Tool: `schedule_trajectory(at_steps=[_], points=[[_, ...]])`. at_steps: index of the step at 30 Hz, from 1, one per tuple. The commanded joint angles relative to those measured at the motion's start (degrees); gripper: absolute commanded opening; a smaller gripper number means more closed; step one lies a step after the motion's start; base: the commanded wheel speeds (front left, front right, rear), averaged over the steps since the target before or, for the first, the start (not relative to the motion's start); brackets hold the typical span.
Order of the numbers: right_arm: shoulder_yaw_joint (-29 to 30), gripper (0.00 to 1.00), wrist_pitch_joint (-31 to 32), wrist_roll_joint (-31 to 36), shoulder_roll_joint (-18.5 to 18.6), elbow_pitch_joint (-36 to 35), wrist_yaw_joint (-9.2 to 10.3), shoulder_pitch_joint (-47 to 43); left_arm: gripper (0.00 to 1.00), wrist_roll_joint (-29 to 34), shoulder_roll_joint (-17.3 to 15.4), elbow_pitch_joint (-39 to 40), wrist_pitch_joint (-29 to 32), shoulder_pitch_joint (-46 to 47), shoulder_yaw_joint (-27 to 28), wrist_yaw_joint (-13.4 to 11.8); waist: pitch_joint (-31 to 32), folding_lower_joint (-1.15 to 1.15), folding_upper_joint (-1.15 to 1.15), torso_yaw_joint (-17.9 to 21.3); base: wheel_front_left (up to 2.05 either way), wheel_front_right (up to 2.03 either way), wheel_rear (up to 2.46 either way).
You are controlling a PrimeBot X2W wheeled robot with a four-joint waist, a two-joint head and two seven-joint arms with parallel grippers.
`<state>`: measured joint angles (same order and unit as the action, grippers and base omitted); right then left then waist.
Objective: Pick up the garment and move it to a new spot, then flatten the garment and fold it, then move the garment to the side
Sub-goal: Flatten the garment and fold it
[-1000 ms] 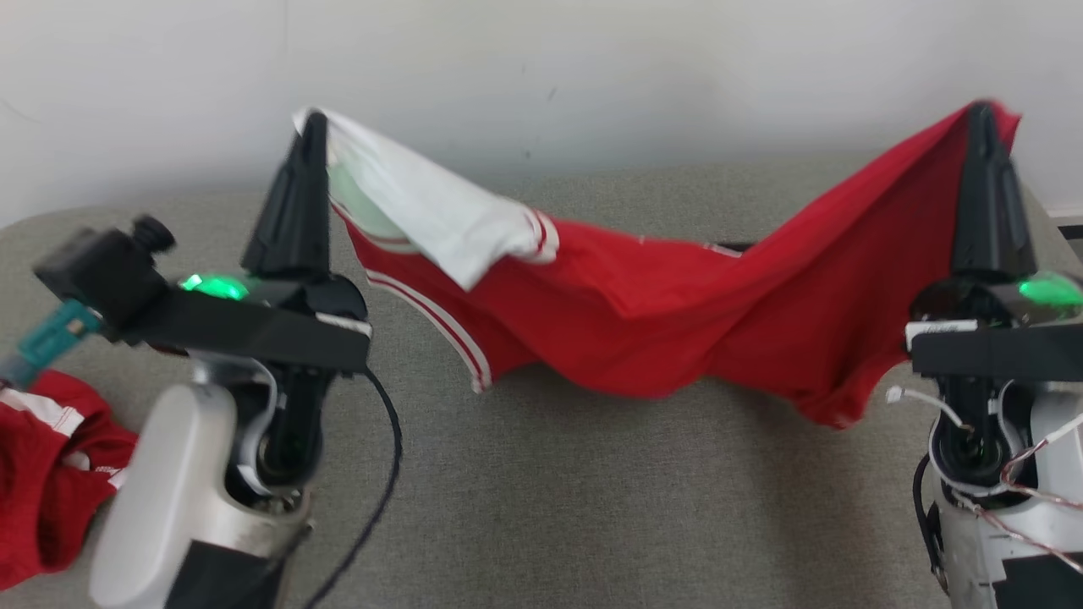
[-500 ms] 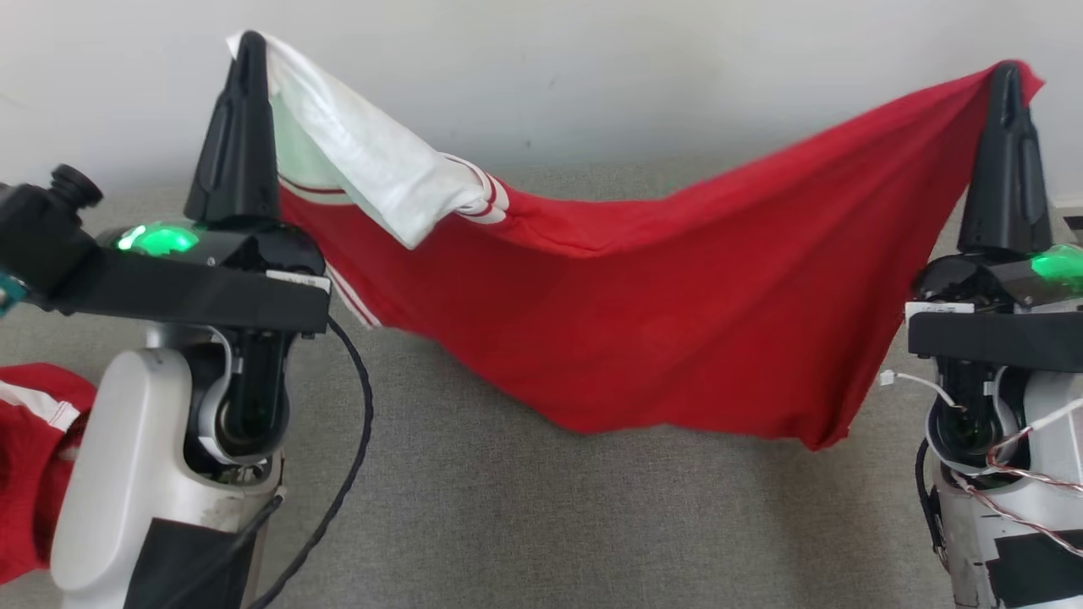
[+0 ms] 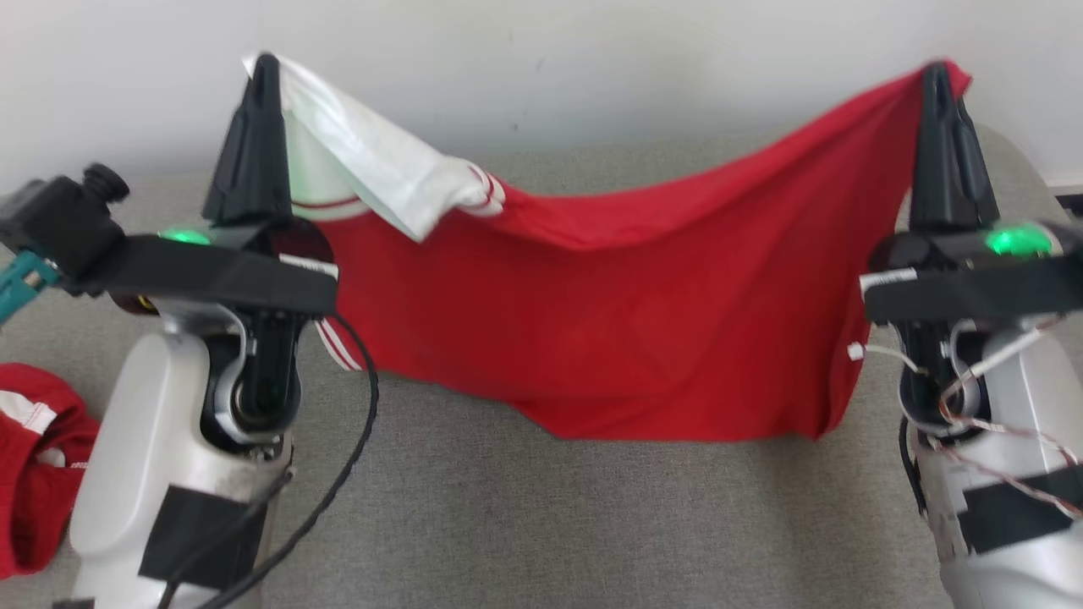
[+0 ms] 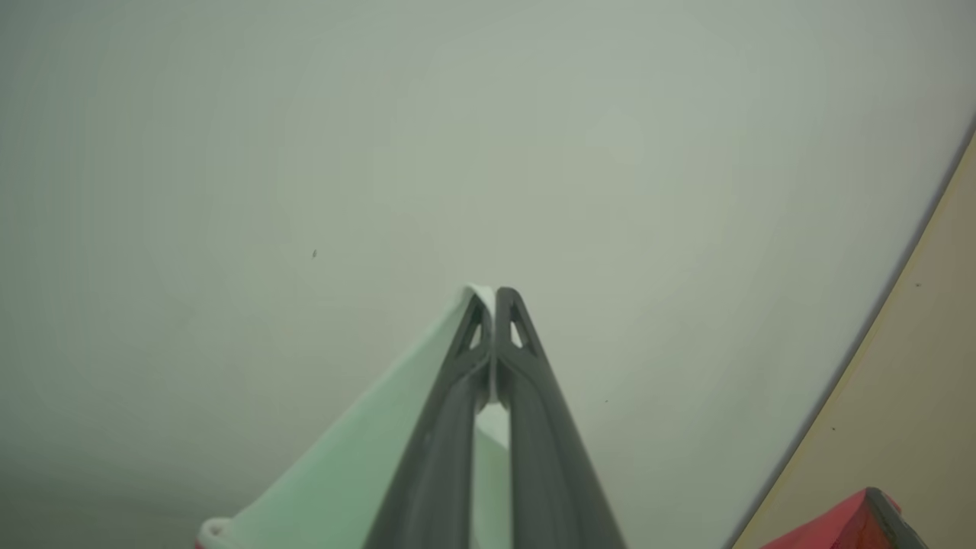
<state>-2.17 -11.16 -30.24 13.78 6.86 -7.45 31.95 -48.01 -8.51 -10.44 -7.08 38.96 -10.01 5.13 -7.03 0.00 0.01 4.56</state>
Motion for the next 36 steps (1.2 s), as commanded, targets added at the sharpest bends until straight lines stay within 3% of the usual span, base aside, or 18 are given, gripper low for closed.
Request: schedule_trajectory(at_steps=[1, 8, 11, 17, 24, 30, 36], points=[[-0.68, 0.0, -0.47, 0.79, 0.31, 0.42, -0.05, 1.67, 0.0, 0.87, -0.04, -0.41, -0.87, 1.42, 0.21, 0.41, -0.24, 0.0, -0.01, 0.23, 0.0, 0.0, 0.0], [-3.72, 0.0, -3.98, 8.06, 2.39, 0.31, -0.05, 9.99, 0.0, 2.09, 0.92, -0.45, -6.69, 7.34, 0.61, 1.72, -0.71, 0.0, -0.01, 0.41, 0.0, 0.0, 0.0], [-4.98, 0.0, -3.91, 9.4, 3.35, -1.19, -0.05, 7.62, 0.0, 0.96, 1.3, 0.75, -7.43, 5.55, 0.02, 2.09, -0.61, 0.0, -0.01, -0.06, 0.0, 0.0, 0.0], [-9.12, 0.0, -2.03, 4.98, 6.78, 2.58, -0.05, -1.42, 0.0, -0.81, -0.54, 2.5, -5.28, -5.13, -4.57, 2.44, -0.18, 0.0, -0.01, -1.1, 0.0, 0.0, 0.0], [-7.34, 0.0, 2.95, -4.44, 7.6, -1.4, -0.05, -15.56, 0.0, -4.59, -2.03, 8.47, -4.94, -21.32, -3.83, 0.88, -0.73, 0.0, -0.01, -1.59, 0.0, 0.0, 0.0], [-0.74, 0.0, 6.75, -6.51, 4.52, -4.71, -0.05, -26.61, 0.0, -5.96, -2.28, 12.05, -3.88, -31.68, -4.9, -0.99, -0.33, 0.0, -0.01, -2.08, 0.0, 0.0, 0.0], [2.92, 0.0, 10.53, -5.74, 0.05, -6.42, -0.05, -33.03, 0.0, -6.7, -1.4, 11.26, -3.08, -36.35, -6.48, -2.1, 0.63, 0.0, -0.01, -2.4, 0.0, 0.0, 0.0]])
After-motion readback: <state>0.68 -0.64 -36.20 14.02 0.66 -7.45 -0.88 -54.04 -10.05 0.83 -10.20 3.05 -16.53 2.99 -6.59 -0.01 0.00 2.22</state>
